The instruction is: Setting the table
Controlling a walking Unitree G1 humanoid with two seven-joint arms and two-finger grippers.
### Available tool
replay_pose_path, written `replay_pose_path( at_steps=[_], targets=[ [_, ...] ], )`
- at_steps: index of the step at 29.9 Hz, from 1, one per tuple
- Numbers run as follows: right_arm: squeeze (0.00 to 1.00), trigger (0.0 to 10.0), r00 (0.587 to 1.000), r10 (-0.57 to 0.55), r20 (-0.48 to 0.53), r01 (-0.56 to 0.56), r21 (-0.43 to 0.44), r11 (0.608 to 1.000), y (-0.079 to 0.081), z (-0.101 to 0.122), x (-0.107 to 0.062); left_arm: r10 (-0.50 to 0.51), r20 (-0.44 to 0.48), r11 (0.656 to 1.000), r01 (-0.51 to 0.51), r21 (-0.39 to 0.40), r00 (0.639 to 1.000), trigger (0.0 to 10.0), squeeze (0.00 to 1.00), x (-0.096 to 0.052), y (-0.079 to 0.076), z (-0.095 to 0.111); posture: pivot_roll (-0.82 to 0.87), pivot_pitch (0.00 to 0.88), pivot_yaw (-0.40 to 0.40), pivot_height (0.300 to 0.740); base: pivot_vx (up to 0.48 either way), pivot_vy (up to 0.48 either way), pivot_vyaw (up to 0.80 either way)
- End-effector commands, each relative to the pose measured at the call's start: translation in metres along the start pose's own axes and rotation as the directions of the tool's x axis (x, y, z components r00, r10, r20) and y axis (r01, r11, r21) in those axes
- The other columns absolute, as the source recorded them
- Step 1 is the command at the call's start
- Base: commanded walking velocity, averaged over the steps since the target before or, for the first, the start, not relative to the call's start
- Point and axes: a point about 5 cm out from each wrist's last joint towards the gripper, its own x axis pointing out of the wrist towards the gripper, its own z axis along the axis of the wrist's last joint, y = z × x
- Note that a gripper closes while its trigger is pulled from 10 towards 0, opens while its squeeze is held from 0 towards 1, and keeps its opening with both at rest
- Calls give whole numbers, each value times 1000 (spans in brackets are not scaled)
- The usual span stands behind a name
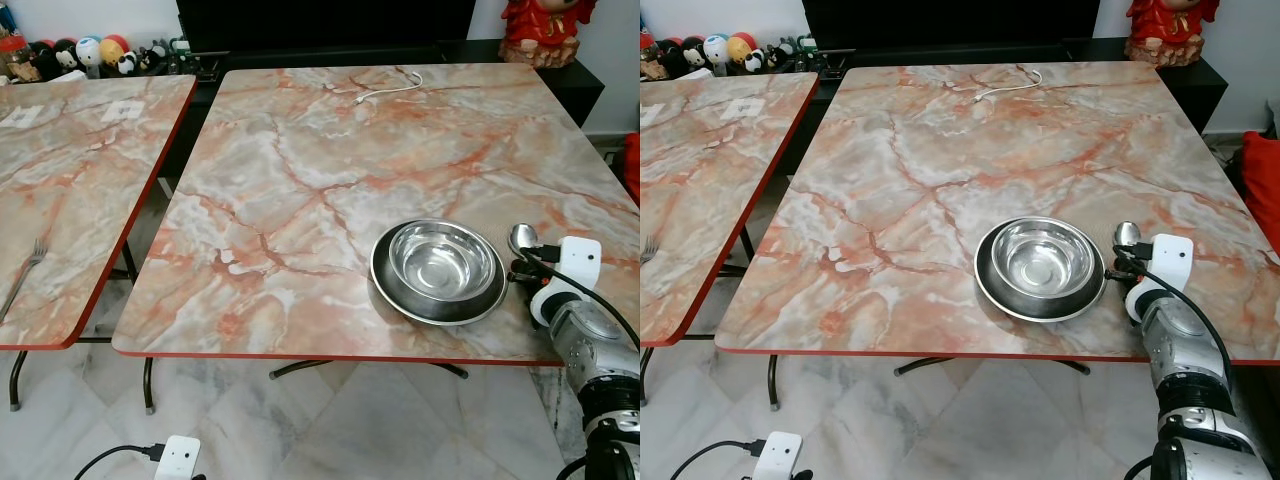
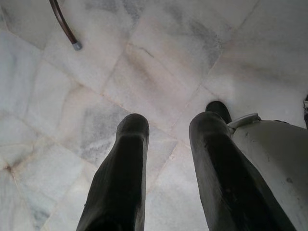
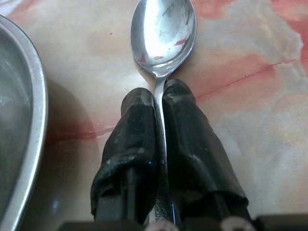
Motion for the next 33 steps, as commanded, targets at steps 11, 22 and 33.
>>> replay_pose_path(
  at_steps=[11, 22, 33],
  targets=[
    [776, 10000, 1000, 4, 5, -4, -25, 1000, 4, 4, 2, 6, -22, 1000, -6, -13, 1000, 10000, 0, -2, 2, -6, -92, 124, 66, 740, 0, 0, 0],
    [0, 10000, 1000, -7, 18, 7, -33, 999, 5, 7, 2, 6, -24, 1000, -7, -11, 1000, 10000, 0, -2, 3, -8, -89, 126, 69, 740, 0, 0, 0],
    [0, 10000, 996, -38, 77, 41, -31, 999, 3, 16, 1, 7, -25, 1000, -7, -11, 1000, 10000, 0, -2, 3, -9, -89, 130, 71, 740, 0, 0, 0]
  ],
)
